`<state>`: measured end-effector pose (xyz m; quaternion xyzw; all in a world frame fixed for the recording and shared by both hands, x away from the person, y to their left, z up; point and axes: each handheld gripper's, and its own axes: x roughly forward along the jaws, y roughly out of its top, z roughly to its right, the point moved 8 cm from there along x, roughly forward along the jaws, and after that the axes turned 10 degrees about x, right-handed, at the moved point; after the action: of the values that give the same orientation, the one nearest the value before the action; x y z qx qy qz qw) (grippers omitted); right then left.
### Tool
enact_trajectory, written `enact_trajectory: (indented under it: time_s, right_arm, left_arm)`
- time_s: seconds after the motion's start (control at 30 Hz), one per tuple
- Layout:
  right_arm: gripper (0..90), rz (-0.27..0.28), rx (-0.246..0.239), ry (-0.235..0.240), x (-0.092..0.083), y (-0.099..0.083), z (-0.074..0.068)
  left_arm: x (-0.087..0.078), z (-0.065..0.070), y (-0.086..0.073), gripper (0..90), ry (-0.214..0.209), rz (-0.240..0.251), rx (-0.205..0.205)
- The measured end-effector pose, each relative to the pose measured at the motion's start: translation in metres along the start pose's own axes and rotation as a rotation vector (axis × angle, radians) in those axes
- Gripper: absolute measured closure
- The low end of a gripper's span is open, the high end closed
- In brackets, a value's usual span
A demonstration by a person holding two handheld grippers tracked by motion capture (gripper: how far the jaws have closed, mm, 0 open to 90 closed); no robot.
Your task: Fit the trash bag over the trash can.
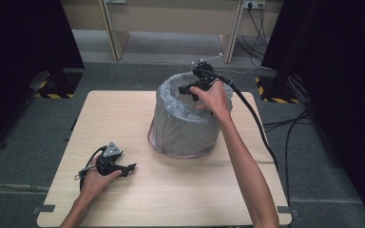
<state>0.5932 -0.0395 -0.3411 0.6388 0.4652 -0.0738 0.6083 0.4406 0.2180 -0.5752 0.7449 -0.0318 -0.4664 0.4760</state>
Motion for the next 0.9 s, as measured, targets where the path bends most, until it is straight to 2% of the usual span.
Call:
enact_trajectory:
  time_s: [0.1, 0.2, 0.33, 0.4, 0.47, 0.6, 0.7, 0.9]
  right_arm:
    - [23.3, 0.02, 0.041, 0.013, 0.004, 0.004, -0.003]
    - [23.1, 0.009, 0.065, 0.025, 0.015, 0.003, -0.006]
    - [23.0, -0.047, 0.053, 0.02, 0.035, -0.007, -0.013]
    - [21.8, -0.101, 0.042, 0.01, 0.042, -0.013, -0.013]
    - [22.1, -0.15, 0.034, 0.011, 0.046, -0.018, -0.013]
    - [22.5, -0.215, -0.02, -0.011, 0.049, -0.027, -0.012]
    - [22.5, -0.203, -0.028, -0.011, 0.042, -0.025, -0.012]
    - [22.7, -0.095, -0.011, 0.006, 0.019, -0.009, -0.008]
  left_arm:
    - [0.0, 0.0, 0.0, 16.3, 0.0, 0.0, 0.0]
    - [0.0, 0.0, 0.0, 16.3, 0.0, 0.0, 0.0]
    - [0.0, 0.0, 0.0, 16.3, 0.0, 0.0, 0.0]
    - [0.0, 0.0, 0.0, 16.3, 0.0, 0.0, 0.0]
    - [0.0, 0.0, 0.0, 16.3, 0.0, 0.0, 0.0]
    - [0.0, 0.0, 0.0, 16.3, 0.0, 0.0, 0.0]
    - [0.0, 0.0, 0.0, 16.3, 0.0, 0.0, 0.0]
    - [0.0, 0.0, 0.0, 16.3, 0.0, 0.0, 0.0]
